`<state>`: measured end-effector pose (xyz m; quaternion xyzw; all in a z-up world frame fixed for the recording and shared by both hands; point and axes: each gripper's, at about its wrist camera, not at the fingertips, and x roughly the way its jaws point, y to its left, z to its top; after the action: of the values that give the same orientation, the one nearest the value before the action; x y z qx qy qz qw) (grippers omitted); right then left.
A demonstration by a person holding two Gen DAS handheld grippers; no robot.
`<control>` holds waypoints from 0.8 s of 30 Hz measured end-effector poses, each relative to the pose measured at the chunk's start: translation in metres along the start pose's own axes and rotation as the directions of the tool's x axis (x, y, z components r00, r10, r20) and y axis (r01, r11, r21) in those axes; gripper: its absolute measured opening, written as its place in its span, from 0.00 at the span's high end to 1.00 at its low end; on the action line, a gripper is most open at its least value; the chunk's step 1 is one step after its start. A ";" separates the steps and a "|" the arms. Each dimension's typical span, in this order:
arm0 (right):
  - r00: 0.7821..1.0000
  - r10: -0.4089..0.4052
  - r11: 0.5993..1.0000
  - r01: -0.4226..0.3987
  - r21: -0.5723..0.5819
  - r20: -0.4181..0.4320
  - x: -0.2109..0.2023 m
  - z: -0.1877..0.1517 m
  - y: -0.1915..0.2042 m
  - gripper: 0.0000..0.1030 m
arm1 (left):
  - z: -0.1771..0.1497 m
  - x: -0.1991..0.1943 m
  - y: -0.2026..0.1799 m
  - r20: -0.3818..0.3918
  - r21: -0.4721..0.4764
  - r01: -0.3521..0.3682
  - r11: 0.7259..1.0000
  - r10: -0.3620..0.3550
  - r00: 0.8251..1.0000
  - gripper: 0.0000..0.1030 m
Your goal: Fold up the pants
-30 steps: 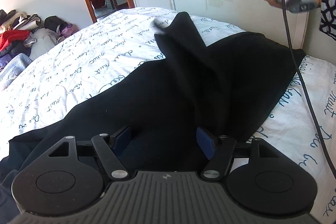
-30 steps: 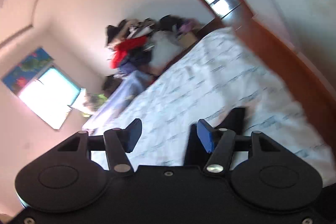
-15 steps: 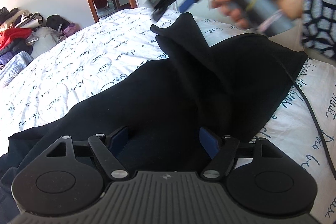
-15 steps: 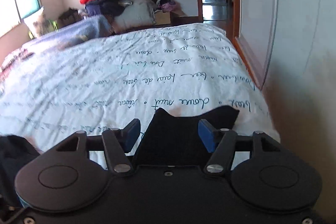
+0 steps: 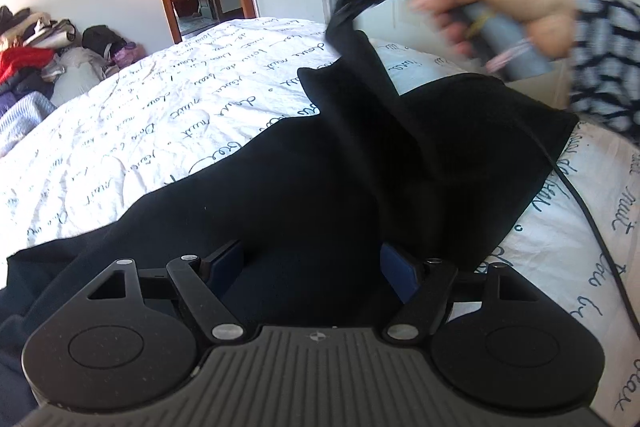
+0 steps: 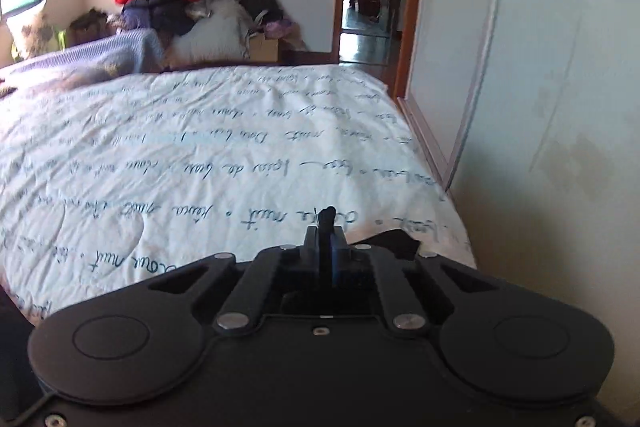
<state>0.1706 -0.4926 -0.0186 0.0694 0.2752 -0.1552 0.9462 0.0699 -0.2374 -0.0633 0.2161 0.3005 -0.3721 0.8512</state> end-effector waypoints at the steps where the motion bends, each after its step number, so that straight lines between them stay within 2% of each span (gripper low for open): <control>1: 1.000 -0.006 0.999 0.004 0.048 0.027 -0.015 0.000 -0.015 0.95 | 0.000 0.000 0.001 -0.002 -0.003 0.004 1.000 -0.004 1.000 0.24; 7: 0.994 -0.025 0.960 -0.005 0.280 0.107 -0.098 -0.028 -0.092 0.95 | 0.002 -0.002 -0.001 0.001 0.001 0.005 1.000 -0.005 1.000 0.24; 13: 0.990 -0.061 0.916 0.005 0.401 0.127 -0.156 -0.079 -0.123 0.95 | 0.003 -0.007 -0.004 -0.005 0.010 0.034 0.999 -0.034 0.999 0.24; 18: 0.995 -0.085 0.867 0.045 0.496 0.059 -0.165 -0.128 -0.141 0.95 | 0.003 -0.018 -0.006 0.004 0.023 0.072 0.997 -0.072 0.997 0.24; 22: 1.000 -0.018 0.788 0.029 0.615 -0.024 -0.147 -0.166 -0.161 0.95 | 0.007 -0.025 -0.007 0.017 0.022 0.103 0.994 -0.104 0.994 0.24; 24: 1.000 -0.010 0.771 0.022 0.636 -0.024 -0.144 -0.173 -0.164 0.93 | 0.011 -0.027 -0.009 0.028 0.027 0.094 0.995 -0.095 0.995 0.24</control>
<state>-0.0853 -0.5731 -0.0933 0.3843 0.2161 -0.2464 0.8631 0.0521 -0.2359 -0.0389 0.2070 0.2931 -0.4187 0.8342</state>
